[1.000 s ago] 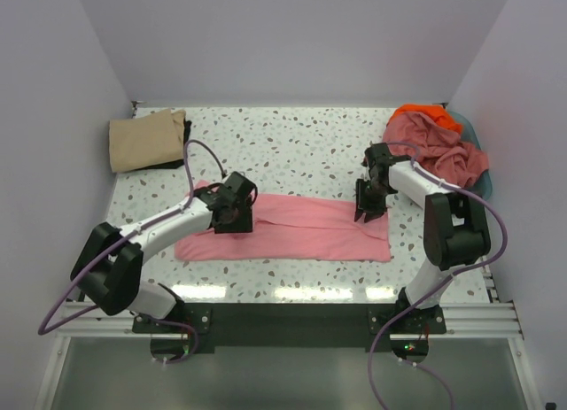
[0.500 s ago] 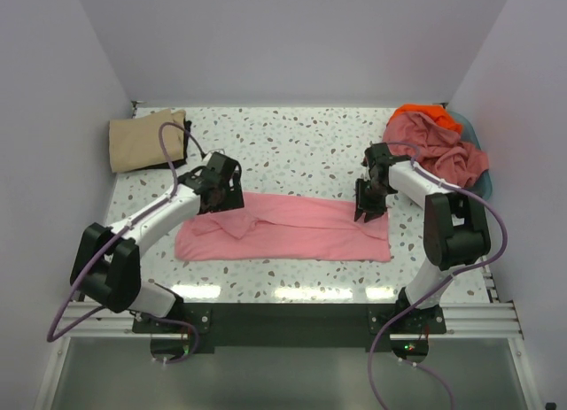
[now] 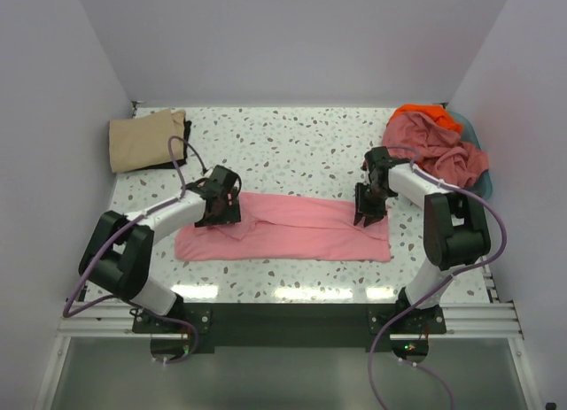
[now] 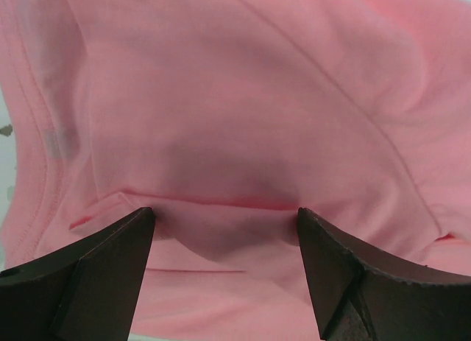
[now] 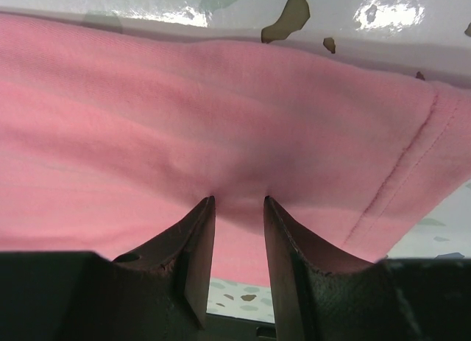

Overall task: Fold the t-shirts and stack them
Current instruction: Fold the tshirt

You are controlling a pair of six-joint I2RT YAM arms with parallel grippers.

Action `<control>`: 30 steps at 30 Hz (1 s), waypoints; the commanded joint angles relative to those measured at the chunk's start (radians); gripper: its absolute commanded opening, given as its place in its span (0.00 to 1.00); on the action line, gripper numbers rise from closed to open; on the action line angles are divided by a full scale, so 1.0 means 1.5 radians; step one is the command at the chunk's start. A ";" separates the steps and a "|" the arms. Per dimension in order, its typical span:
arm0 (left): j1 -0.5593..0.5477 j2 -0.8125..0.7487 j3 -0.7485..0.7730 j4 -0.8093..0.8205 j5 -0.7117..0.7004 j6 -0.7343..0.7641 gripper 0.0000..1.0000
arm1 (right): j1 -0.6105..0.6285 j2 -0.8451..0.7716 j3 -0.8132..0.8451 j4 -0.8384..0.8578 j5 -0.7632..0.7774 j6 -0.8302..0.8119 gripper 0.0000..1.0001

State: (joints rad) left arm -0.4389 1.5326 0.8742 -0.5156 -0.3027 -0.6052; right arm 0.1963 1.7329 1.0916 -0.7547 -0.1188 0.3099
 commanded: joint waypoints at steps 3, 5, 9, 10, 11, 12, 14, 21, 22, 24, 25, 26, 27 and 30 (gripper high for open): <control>0.000 -0.067 -0.057 0.015 0.022 -0.009 0.83 | 0.001 -0.007 -0.002 0.002 -0.019 -0.011 0.37; -0.001 -0.088 -0.072 -0.002 0.030 -0.013 0.83 | 0.001 -0.002 0.004 0.000 -0.018 -0.013 0.37; -0.003 -0.146 -0.094 -0.023 0.055 -0.030 0.83 | 0.001 0.005 0.013 -0.001 -0.019 -0.014 0.37; -0.004 -0.169 -0.097 -0.031 0.066 -0.033 0.83 | 0.001 0.011 0.016 -0.002 -0.020 -0.014 0.37; -0.004 -0.179 -0.100 -0.036 0.071 -0.034 0.83 | 0.002 0.013 0.017 -0.002 -0.022 -0.014 0.37; -0.004 -0.186 -0.099 -0.043 0.071 -0.043 0.83 | 0.001 0.015 0.018 -0.002 -0.023 -0.014 0.37; -0.004 -0.205 -0.092 -0.062 0.063 -0.052 0.83 | 0.003 0.015 0.021 -0.002 -0.023 -0.014 0.37; -0.001 -0.168 -0.014 -0.064 0.016 -0.028 0.83 | 0.037 -0.004 0.041 -0.010 -0.025 -0.007 0.37; 0.001 -0.146 -0.005 -0.065 -0.002 -0.025 0.83 | 0.061 -0.008 0.054 -0.011 -0.025 -0.003 0.37; 0.020 -0.115 0.017 -0.065 -0.015 -0.016 0.84 | 0.089 -0.015 0.070 -0.011 -0.021 0.008 0.38; 0.033 -0.110 0.021 -0.055 -0.008 -0.013 0.84 | 0.118 -0.016 0.085 -0.010 -0.020 0.014 0.37; 0.057 -0.105 0.027 -0.049 0.001 -0.007 0.84 | 0.148 -0.016 0.099 -0.006 -0.021 0.028 0.38; 0.065 -0.105 0.028 -0.043 0.007 -0.002 0.84 | 0.148 -0.015 0.100 -0.001 -0.021 0.036 0.38; 0.089 -0.099 0.031 -0.029 0.009 0.018 0.84 | 0.217 -0.012 0.127 0.021 -0.016 0.057 0.38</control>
State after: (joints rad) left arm -0.3393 1.3811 0.8803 -0.5911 -0.2699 -0.6250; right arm 0.4530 1.7531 1.2270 -0.7521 -0.1253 0.3447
